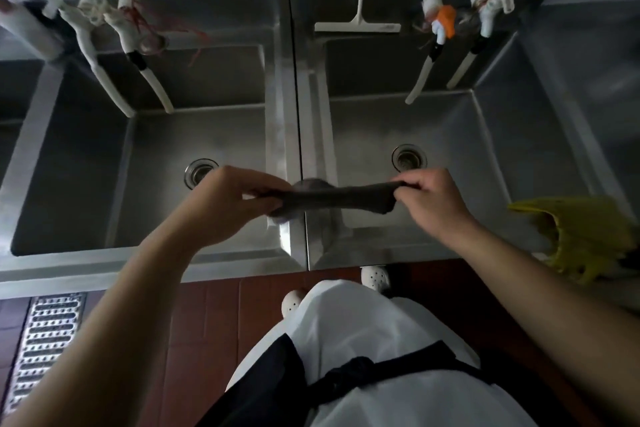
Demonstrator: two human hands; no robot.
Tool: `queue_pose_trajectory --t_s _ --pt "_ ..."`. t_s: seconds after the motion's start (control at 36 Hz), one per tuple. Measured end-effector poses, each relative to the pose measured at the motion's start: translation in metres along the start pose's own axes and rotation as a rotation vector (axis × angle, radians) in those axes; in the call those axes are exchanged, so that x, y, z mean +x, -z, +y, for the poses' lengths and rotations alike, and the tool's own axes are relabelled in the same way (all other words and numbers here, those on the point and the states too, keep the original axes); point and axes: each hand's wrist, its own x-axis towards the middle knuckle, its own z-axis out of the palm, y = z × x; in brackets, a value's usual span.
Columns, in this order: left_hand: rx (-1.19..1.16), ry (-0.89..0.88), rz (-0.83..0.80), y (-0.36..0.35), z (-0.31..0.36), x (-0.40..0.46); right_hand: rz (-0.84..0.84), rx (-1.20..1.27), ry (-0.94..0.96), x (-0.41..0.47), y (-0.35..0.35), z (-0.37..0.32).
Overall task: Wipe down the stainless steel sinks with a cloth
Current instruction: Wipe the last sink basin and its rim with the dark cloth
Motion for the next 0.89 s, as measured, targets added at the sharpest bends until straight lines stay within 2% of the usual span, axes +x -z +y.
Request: queue_pose_trajectory --t_s 0.11,0.28,0.33,0.42,0.5,0.61,0.67,0.72,0.78,0.81,0.83,0.89 --pt "-0.156 0.0 -0.011 0.011 -0.021 -0.011 -0.045 0.013 -0.047 -0.003 -0.008 -0.017" --pt "-0.075 0.134 -0.068 -0.017 -0.078 0.022 -0.096 -0.101 -0.346 0.035 -0.054 -0.002" --pt "-0.033 0.2 -0.063 -0.035 -0.094 0.036 -0.067 -0.159 -0.42 0.047 -0.071 0.014" --pt "-0.004 0.225 -0.021 -0.051 -0.104 0.048 0.066 -0.19 -0.471 0.059 -0.091 0.032" --pt "0.071 0.155 0.072 -0.053 -0.103 0.042 0.166 -0.203 -0.394 0.059 -0.1 0.034" --pt "0.162 -0.008 0.174 -0.061 -0.095 0.003 0.227 -0.263 -0.078 0.02 -0.092 0.037" --pt "0.208 -0.11 0.185 -0.073 -0.093 -0.021 0.188 -0.397 0.065 -0.008 -0.09 0.049" --pt "0.222 -0.113 0.079 -0.091 -0.096 -0.039 0.006 -0.586 0.02 -0.032 -0.089 0.065" --pt "0.29 -0.004 -0.13 -0.107 -0.098 -0.049 -0.204 -0.796 -0.113 -0.051 -0.087 0.077" --pt "0.309 0.037 -0.189 -0.112 -0.101 -0.053 -0.253 -0.823 -0.168 -0.058 -0.086 0.082" --pt "0.27 0.048 -0.18 -0.115 -0.101 -0.055 -0.257 -0.796 -0.195 -0.063 -0.086 0.083" --pt "0.095 0.044 -0.02 -0.111 -0.099 -0.055 -0.157 -0.67 -0.159 -0.067 -0.085 0.077"
